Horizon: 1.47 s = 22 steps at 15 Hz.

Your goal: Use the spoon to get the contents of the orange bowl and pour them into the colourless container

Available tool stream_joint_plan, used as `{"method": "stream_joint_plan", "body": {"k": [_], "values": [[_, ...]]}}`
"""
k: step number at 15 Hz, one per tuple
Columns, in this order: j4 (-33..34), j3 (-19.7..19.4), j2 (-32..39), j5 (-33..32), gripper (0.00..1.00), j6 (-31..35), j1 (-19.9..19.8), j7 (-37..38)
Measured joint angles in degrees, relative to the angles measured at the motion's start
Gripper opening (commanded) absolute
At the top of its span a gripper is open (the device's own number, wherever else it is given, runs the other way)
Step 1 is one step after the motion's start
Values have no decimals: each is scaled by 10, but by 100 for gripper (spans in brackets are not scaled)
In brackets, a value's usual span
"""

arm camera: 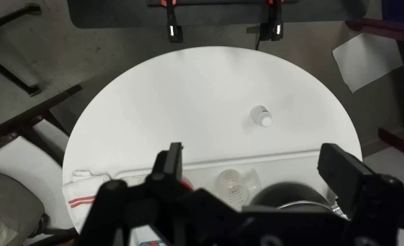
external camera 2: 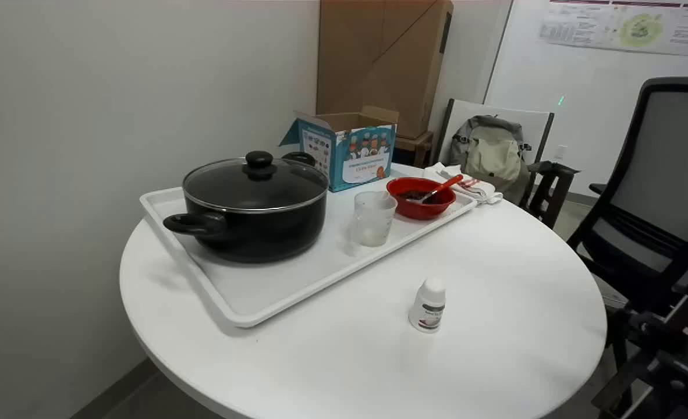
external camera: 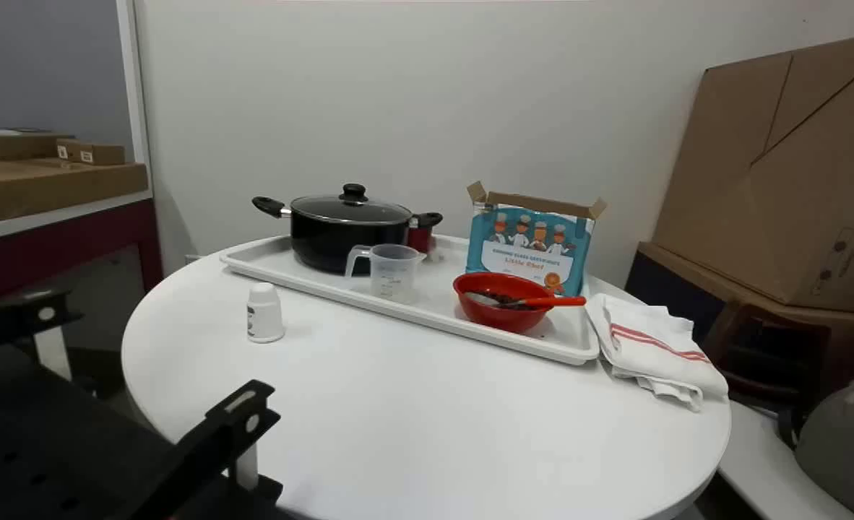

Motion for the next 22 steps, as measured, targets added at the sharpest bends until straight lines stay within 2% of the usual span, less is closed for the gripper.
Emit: {"method": "stream_joint_plan", "body": {"k": [9, 12, 19, 22], "values": [[0, 0, 1, -2, 100, 1, 0, 0], [2, 0, 17, -38, 100, 9, 0, 0], [49, -9, 158, -169, 100, 81, -22, -17], [92, -21, 232, -191, 100, 96, -21, -72]]}}
